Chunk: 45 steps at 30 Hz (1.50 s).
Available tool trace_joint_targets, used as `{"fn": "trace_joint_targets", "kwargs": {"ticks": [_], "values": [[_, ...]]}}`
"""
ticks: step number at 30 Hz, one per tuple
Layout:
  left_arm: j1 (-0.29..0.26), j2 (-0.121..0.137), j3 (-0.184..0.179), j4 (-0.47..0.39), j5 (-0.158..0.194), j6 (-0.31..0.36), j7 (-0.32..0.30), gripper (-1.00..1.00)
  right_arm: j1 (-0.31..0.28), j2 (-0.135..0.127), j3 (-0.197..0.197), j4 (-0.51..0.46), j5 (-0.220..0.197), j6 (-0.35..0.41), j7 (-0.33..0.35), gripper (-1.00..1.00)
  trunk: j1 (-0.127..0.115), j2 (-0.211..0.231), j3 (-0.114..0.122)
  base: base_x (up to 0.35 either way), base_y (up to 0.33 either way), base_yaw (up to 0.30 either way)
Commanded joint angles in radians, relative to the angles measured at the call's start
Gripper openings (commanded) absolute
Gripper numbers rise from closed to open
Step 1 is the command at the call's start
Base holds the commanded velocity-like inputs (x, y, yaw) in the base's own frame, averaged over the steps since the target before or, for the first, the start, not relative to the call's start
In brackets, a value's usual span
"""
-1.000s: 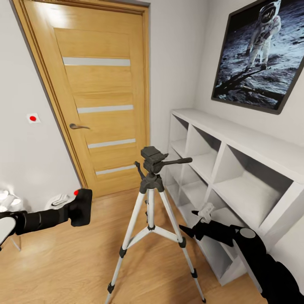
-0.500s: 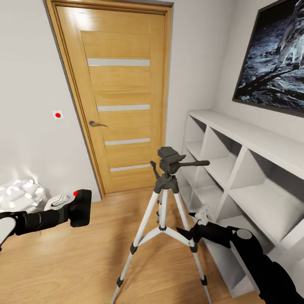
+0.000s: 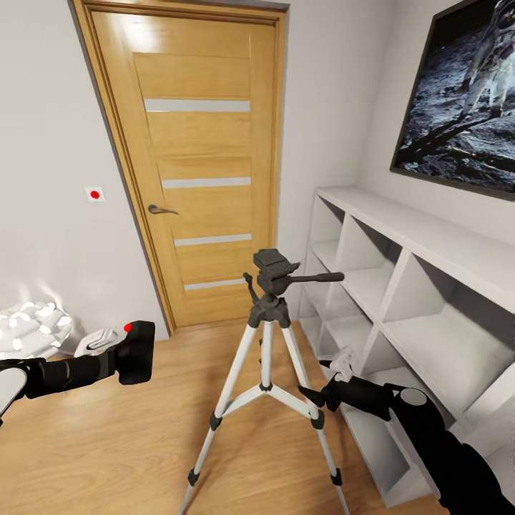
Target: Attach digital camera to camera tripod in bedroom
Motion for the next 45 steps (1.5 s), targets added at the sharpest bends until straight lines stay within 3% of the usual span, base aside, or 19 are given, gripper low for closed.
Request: {"fn": "trace_joint_targets", "kwargs": {"ticks": [1, 26, 45], "values": [[-0.001, 0.001, -0.001, -0.001, 0.003, 0.003, 0.002, -1.0, -0.001, 0.0, 0.0, -0.001, 0.002, 0.006, 0.002, 1.0, 0.001, -0.002, -0.002, 0.0, -0.036, 0.002], [-0.001, 0.001, -0.001, 0.0, -0.001, 0.001, 0.008, -1.0, 0.004, 0.0, 0.003, -0.003, -0.001, 0.017, 0.0, 1.0, 0.001, -0.002, -0.002, 0.056, -0.073, 0.002], [-0.001, 0.001, 0.0, 0.003, -0.002, 0.001, 0.009, -1.0, 0.005, 0.0, 0.004, -0.003, -0.001, 0.017, 0.003, 1.0, 0.001, -0.002, -0.002, 0.002, -0.009, 0.112]]}}
